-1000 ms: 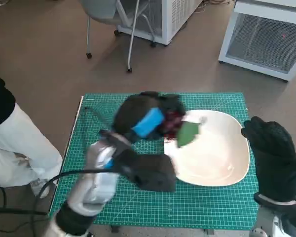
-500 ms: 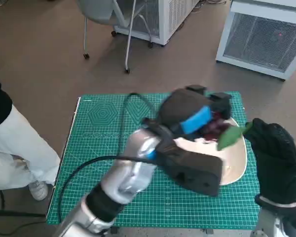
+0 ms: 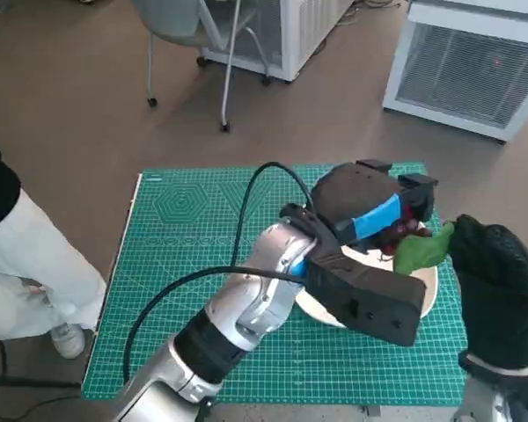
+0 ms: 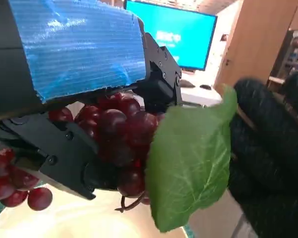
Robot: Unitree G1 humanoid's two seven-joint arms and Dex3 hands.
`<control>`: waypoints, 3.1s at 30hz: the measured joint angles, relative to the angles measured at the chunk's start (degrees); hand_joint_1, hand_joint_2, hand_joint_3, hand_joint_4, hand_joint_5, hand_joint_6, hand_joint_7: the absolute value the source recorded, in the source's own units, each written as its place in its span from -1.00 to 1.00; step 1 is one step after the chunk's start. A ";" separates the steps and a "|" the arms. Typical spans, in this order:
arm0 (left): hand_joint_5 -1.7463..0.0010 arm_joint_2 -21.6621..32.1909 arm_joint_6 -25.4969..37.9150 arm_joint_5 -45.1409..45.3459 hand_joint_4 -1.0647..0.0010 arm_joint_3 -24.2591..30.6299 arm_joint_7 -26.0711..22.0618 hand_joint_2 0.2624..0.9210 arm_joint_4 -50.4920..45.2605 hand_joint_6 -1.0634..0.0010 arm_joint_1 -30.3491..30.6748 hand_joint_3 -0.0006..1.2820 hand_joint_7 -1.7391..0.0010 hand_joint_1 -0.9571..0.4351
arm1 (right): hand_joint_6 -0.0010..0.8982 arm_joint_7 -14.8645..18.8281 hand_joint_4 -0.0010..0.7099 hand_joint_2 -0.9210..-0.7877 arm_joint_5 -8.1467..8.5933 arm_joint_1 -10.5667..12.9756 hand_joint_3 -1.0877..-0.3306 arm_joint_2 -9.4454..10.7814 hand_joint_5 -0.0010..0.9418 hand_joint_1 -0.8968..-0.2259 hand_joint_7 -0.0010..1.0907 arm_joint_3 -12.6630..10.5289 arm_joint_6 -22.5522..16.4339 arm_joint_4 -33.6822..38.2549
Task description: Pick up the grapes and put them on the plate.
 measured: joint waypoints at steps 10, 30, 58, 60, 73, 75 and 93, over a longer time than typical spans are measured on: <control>-0.61 -0.15 -0.31 -0.45 -0.05 0.21 0.39 1.00 0.03 0.03 0.00 -0.71 -0.35 0.38 | -0.28 -0.55 0.54 -1.00 -0.18 0.17 0.55 0.38 0.04 0.63 0.48 0.08 -0.21 -0.14; 0.99 -0.54 1.65 -4.99 0.79 0.30 -7.67 0.63 0.67 0.49 0.08 -0.95 0.99 0.17 | -0.28 -0.64 0.55 -1.00 -0.19 0.20 0.55 0.52 0.01 0.62 0.48 0.31 -0.25 -0.14; 0.98 3.36 -10.40 -12.11 0.73 7.72 0.98 0.98 2.22 0.37 5.80 -0.95 0.97 -0.19 | -0.30 -2.05 0.55 -1.00 -0.34 1.23 0.54 0.95 0.01 0.63 0.51 0.79 -0.25 -1.20; 0.98 4.31 -13.14 -14.91 0.70 10.16 1.53 0.99 2.41 0.36 7.11 -0.90 0.97 -0.25 | -0.30 -2.30 0.55 -1.00 -0.38 1.32 0.54 0.96 0.01 0.63 0.51 0.84 -0.25 -1.30; 0.98 8.37 -31.29 -41.65 0.61 26.28 -7.63 1.00 11.32 0.42 16.75 -0.63 0.99 -0.41 | -0.31 -3.16 0.56 -1.00 -1.97 1.29 0.54 1.26 0.01 0.62 0.51 1.57 -0.43 -1.36; 0.98 8.42 -31.30 -46.17 0.61 28.42 -10.84 1.00 11.64 0.41 18.36 -0.62 0.99 -0.40 | -0.31 -3.21 0.56 -1.00 -2.27 1.17 0.54 1.31 0.02 0.62 0.51 1.66 -0.46 -1.25; 1.00 8.72 -24.55 -61.13 0.62 35.99 -23.27 1.00 4.99 0.46 30.75 -0.52 1.00 -0.42 | -0.31 -2.72 0.56 -1.00 -2.06 0.93 0.52 1.27 0.04 0.60 0.53 1.69 -0.45 -0.14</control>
